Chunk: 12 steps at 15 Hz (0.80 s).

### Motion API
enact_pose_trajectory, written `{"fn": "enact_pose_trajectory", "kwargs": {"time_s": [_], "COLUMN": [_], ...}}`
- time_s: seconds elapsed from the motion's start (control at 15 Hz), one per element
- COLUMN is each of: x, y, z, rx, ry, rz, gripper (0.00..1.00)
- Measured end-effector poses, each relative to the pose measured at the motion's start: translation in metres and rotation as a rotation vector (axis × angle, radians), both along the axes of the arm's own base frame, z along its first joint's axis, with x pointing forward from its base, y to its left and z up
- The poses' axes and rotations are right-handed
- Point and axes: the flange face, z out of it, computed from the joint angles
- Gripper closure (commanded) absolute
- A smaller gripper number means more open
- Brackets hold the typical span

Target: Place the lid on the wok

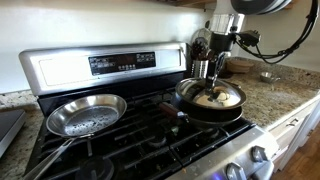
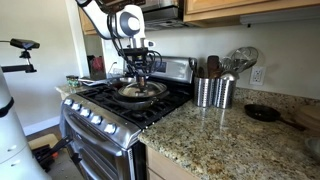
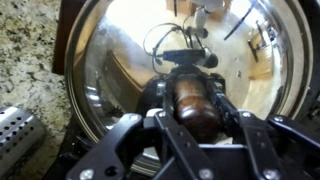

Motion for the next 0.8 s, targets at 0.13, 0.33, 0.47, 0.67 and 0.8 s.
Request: {"fn": "enact_pose_trajectory", "kwargs": {"time_s": [0.13,0.33,0.47,0.67,0.8], "x": [-0.001,-0.002,-0.003,-0.003,-0.004], "y": [0.011,0.023,0.027,0.027,0.027], "z": [-0.011,-0.023,-0.028,-0.029,-0.03], "rx": [0.015,0.037,0.045,0.05,0.049], "ry": [0.009,0.019,0.027,0.031,0.031], "rz": [0.021,0.047,0.059,0.063,0.065], "gripper": [0.8,0.8,0.8,0.8,0.8]}}
